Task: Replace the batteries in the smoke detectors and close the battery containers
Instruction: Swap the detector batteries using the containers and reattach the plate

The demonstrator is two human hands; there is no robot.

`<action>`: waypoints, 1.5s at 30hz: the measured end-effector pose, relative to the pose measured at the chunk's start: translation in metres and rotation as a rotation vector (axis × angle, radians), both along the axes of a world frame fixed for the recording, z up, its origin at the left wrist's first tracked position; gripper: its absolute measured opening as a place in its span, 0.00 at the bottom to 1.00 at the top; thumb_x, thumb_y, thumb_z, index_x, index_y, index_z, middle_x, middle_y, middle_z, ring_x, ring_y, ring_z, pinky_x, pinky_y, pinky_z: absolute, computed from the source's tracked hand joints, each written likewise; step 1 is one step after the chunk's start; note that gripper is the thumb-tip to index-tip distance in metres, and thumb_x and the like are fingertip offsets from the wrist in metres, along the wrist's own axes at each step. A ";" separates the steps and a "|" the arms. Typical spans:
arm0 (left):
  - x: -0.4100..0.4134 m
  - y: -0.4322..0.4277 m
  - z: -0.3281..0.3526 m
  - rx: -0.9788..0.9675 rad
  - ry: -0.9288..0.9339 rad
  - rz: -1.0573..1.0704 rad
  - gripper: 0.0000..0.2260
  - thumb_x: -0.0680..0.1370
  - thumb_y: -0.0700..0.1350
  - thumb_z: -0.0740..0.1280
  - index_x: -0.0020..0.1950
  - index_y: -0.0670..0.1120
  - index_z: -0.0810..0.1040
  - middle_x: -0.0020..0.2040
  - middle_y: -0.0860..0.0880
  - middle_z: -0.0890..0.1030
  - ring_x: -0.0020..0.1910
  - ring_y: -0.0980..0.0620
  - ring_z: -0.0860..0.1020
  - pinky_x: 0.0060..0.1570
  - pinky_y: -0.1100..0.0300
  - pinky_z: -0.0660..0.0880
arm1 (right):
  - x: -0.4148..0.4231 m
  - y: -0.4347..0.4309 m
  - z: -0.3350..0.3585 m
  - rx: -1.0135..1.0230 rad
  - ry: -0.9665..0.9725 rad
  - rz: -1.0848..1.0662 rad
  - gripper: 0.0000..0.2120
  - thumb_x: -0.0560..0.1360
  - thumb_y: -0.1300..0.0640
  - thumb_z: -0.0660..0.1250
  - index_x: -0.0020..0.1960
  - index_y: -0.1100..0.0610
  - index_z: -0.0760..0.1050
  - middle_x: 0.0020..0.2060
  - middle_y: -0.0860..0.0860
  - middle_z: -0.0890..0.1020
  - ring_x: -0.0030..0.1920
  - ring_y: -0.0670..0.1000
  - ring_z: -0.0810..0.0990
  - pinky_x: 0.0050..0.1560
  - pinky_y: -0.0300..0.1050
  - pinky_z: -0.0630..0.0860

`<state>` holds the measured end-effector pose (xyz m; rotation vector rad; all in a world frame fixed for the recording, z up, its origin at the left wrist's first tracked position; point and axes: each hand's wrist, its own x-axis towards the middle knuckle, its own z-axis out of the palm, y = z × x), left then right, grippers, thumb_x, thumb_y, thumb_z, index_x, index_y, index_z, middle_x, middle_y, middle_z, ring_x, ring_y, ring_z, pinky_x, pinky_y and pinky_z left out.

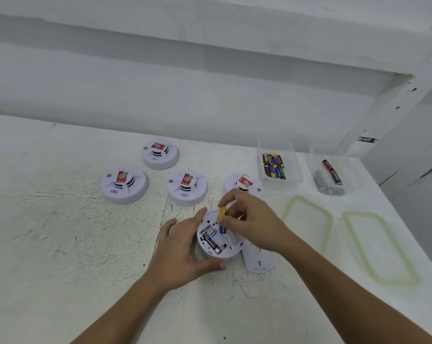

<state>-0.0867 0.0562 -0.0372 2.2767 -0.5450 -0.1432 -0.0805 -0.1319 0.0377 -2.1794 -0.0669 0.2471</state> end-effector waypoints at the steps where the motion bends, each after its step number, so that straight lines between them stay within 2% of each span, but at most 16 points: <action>1: 0.001 0.000 0.001 0.009 0.006 -0.004 0.51 0.58 0.80 0.61 0.76 0.60 0.53 0.64 0.69 0.69 0.64 0.75 0.60 0.72 0.59 0.45 | -0.001 0.003 -0.002 -0.032 -0.014 0.003 0.08 0.72 0.53 0.71 0.49 0.47 0.74 0.37 0.47 0.84 0.39 0.43 0.81 0.41 0.41 0.76; 5: 0.001 -0.002 0.003 0.032 0.009 0.009 0.53 0.56 0.81 0.60 0.76 0.59 0.53 0.64 0.67 0.68 0.63 0.71 0.61 0.71 0.62 0.44 | -0.003 0.010 -0.007 -0.030 -0.048 0.019 0.07 0.71 0.55 0.72 0.48 0.51 0.76 0.40 0.47 0.83 0.43 0.41 0.81 0.45 0.41 0.78; 8: 0.001 -0.002 0.003 0.039 0.018 0.026 0.53 0.55 0.81 0.59 0.76 0.60 0.54 0.64 0.66 0.68 0.65 0.68 0.61 0.69 0.65 0.41 | -0.004 0.012 -0.007 -0.021 -0.072 0.036 0.07 0.71 0.58 0.73 0.47 0.55 0.78 0.41 0.47 0.82 0.43 0.39 0.79 0.43 0.35 0.76; 11: 0.002 -0.001 0.003 0.066 0.021 0.029 0.54 0.54 0.82 0.57 0.76 0.60 0.53 0.67 0.64 0.67 0.69 0.65 0.61 0.71 0.63 0.41 | -0.002 0.011 -0.010 -0.015 -0.075 0.038 0.07 0.70 0.58 0.74 0.46 0.55 0.77 0.41 0.47 0.82 0.43 0.38 0.79 0.40 0.30 0.74; 16: 0.003 -0.003 0.001 0.109 0.000 0.034 0.54 0.54 0.83 0.56 0.76 0.60 0.52 0.68 0.63 0.67 0.69 0.64 0.61 0.72 0.59 0.44 | 0.003 0.013 -0.014 -0.069 -0.094 0.102 0.06 0.69 0.57 0.75 0.44 0.53 0.78 0.41 0.44 0.78 0.44 0.42 0.76 0.42 0.31 0.73; 19: 0.003 -0.005 -0.002 0.120 -0.035 0.049 0.50 0.58 0.81 0.58 0.76 0.60 0.53 0.67 0.64 0.68 0.68 0.64 0.62 0.72 0.58 0.46 | 0.005 0.013 -0.021 -0.088 -0.117 0.102 0.09 0.68 0.56 0.75 0.44 0.47 0.77 0.47 0.41 0.73 0.51 0.40 0.73 0.49 0.27 0.67; 22: 0.003 -0.005 -0.002 0.094 -0.037 0.056 0.47 0.59 0.79 0.59 0.74 0.61 0.57 0.66 0.64 0.69 0.67 0.64 0.63 0.71 0.57 0.48 | 0.005 0.011 -0.025 -0.104 -0.084 0.103 0.10 0.68 0.54 0.75 0.47 0.46 0.77 0.56 0.42 0.69 0.62 0.41 0.67 0.54 0.28 0.63; 26: 0.002 -0.005 -0.003 0.079 -0.044 0.064 0.47 0.60 0.79 0.59 0.74 0.59 0.59 0.66 0.64 0.69 0.67 0.64 0.63 0.72 0.56 0.47 | 0.004 0.009 -0.024 -0.108 -0.024 0.150 0.10 0.70 0.55 0.73 0.48 0.46 0.75 0.59 0.44 0.69 0.59 0.35 0.68 0.49 0.22 0.67; 29: 0.001 -0.005 -0.005 0.092 -0.051 0.066 0.47 0.61 0.78 0.59 0.75 0.57 0.59 0.67 0.63 0.69 0.68 0.63 0.63 0.72 0.55 0.47 | 0.003 0.009 -0.026 -0.104 -0.003 0.153 0.10 0.70 0.56 0.73 0.48 0.46 0.75 0.57 0.44 0.70 0.57 0.35 0.69 0.51 0.28 0.71; 32: 0.001 -0.006 -0.007 0.098 -0.072 0.068 0.46 0.62 0.78 0.60 0.74 0.57 0.59 0.66 0.62 0.70 0.67 0.63 0.64 0.72 0.53 0.49 | 0.004 0.009 -0.026 -0.079 0.020 0.144 0.11 0.70 0.56 0.73 0.47 0.45 0.75 0.55 0.43 0.72 0.56 0.38 0.71 0.55 0.40 0.76; 36: 0.000 -0.006 -0.006 0.113 -0.077 0.063 0.46 0.62 0.78 0.59 0.75 0.56 0.59 0.68 0.61 0.69 0.69 0.63 0.63 0.73 0.53 0.46 | 0.005 0.009 -0.024 -0.057 0.040 0.147 0.12 0.68 0.57 0.73 0.45 0.43 0.74 0.54 0.43 0.73 0.56 0.39 0.73 0.58 0.47 0.76; 41: 0.000 -0.005 -0.007 0.113 -0.081 0.069 0.47 0.62 0.78 0.59 0.75 0.55 0.59 0.69 0.61 0.68 0.69 0.63 0.63 0.73 0.52 0.46 | 0.007 0.009 -0.023 -0.074 0.056 0.153 0.11 0.69 0.56 0.73 0.43 0.42 0.74 0.54 0.43 0.73 0.56 0.40 0.73 0.58 0.47 0.76; 44: 0.000 -0.005 -0.008 0.112 -0.083 0.067 0.47 0.62 0.79 0.58 0.75 0.55 0.59 0.68 0.61 0.69 0.68 0.63 0.63 0.73 0.52 0.47 | 0.006 0.010 -0.024 -0.057 0.041 0.134 0.04 0.74 0.51 0.69 0.43 0.46 0.75 0.53 0.45 0.76 0.54 0.39 0.74 0.54 0.42 0.76; 45: 0.000 -0.005 -0.007 0.106 -0.085 0.069 0.47 0.62 0.79 0.58 0.74 0.55 0.60 0.68 0.60 0.69 0.68 0.63 0.64 0.73 0.52 0.47 | 0.006 0.011 -0.025 -0.066 0.031 0.124 0.05 0.75 0.49 0.67 0.42 0.47 0.74 0.53 0.47 0.77 0.53 0.40 0.74 0.53 0.40 0.76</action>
